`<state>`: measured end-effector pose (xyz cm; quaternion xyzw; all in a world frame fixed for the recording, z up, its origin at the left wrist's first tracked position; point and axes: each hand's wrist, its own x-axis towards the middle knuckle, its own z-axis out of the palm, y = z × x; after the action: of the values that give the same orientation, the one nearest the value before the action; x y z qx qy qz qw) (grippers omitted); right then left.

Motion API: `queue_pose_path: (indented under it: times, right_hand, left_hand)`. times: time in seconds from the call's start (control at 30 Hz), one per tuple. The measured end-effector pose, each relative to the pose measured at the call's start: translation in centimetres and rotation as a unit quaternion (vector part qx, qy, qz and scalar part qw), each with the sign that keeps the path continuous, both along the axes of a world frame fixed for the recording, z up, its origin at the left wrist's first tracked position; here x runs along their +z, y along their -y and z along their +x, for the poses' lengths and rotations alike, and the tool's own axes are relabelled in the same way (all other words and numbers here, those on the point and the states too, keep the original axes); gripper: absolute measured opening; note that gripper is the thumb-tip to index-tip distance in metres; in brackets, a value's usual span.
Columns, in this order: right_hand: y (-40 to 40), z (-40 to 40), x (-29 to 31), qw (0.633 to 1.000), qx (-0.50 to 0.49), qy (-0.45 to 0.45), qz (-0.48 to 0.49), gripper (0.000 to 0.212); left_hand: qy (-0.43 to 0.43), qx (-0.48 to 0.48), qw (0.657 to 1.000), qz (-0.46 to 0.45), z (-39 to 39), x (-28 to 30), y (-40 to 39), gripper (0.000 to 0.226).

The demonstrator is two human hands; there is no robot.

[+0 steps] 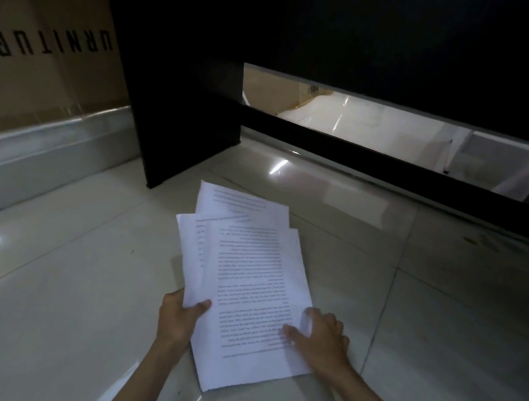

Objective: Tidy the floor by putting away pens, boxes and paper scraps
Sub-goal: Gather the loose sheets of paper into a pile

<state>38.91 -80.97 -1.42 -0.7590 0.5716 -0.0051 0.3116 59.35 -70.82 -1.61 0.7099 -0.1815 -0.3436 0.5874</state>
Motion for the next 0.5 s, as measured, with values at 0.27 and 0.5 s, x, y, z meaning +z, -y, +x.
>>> queue_pose_path:
  times: [0.27, 0.5]
  right_hand:
    - [1.6, -0.1, 6.8, 0.876, -0.152, 0.418, 0.184, 0.036]
    - [-5.3, -1.4, 14.7, 0.837, -0.185, 0.488, 0.163, 0.019]
  left_hand:
    - [0.035, -0.090, 0.994, -0.058, 1.2, 6.1, -3.9, 0.019]
    - [0.061, -0.117, 0.990, -0.056, -1.2, 14.1, -9.3, 0.013]
